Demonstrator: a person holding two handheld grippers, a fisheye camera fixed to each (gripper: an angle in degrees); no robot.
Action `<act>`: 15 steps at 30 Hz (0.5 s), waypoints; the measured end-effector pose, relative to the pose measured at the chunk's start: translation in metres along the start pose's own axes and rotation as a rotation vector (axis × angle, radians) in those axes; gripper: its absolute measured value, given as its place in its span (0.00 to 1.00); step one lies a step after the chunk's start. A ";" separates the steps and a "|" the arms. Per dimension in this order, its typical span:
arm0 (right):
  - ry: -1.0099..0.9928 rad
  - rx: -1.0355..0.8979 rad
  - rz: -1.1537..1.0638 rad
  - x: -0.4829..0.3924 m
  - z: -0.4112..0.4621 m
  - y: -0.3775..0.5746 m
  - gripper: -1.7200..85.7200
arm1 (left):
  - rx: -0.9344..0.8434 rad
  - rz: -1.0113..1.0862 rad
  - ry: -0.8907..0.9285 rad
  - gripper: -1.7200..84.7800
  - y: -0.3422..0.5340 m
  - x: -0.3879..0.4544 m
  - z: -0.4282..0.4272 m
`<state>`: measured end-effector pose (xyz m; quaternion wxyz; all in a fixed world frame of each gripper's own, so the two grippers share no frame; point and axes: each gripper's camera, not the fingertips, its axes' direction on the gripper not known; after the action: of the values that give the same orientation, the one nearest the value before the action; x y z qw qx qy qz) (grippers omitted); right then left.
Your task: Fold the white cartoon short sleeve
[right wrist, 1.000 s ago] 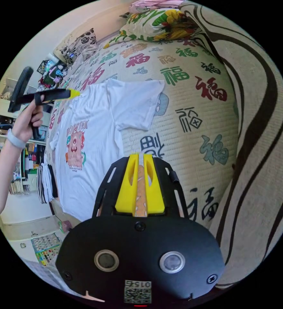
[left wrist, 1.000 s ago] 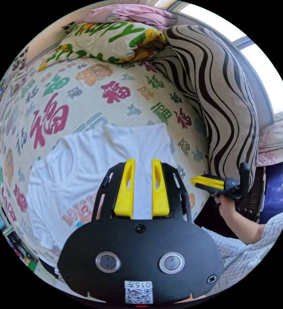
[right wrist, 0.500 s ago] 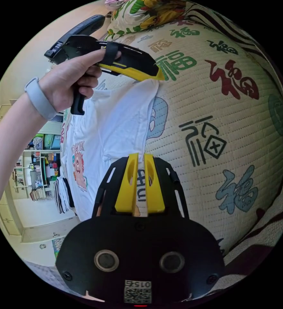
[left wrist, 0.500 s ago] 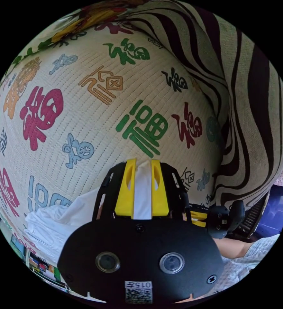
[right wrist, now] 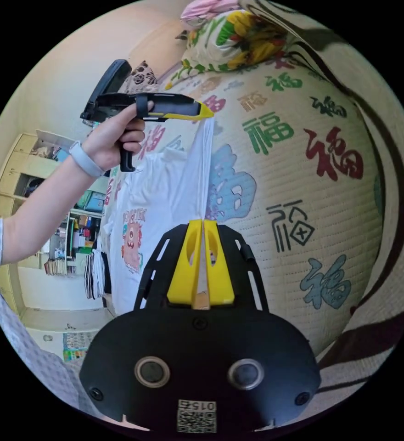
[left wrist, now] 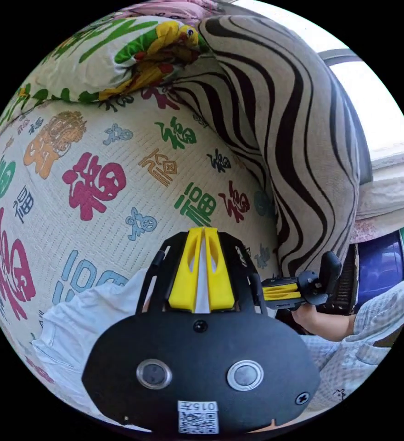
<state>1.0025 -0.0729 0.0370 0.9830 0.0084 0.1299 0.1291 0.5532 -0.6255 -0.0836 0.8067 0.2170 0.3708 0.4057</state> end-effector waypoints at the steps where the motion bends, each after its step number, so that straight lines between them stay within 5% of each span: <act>1: 0.000 0.003 -0.024 -0.006 -0.004 -0.003 0.02 | 0.027 -0.005 0.006 0.01 0.007 -0.004 -0.012; 8: -0.051 -0.107 -0.338 -0.088 -0.011 -0.036 0.02 | 0.256 -0.178 -0.074 0.01 0.150 -0.050 -0.133; 15: -0.017 -0.303 -0.441 -0.131 0.035 -0.038 0.02 | 0.271 -0.499 -0.060 0.02 0.284 -0.113 -0.129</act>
<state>0.8986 -0.1429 0.1022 0.9785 -0.1665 0.0995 -0.0702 0.2680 -0.5474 0.0678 0.8559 0.2370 0.4394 0.1349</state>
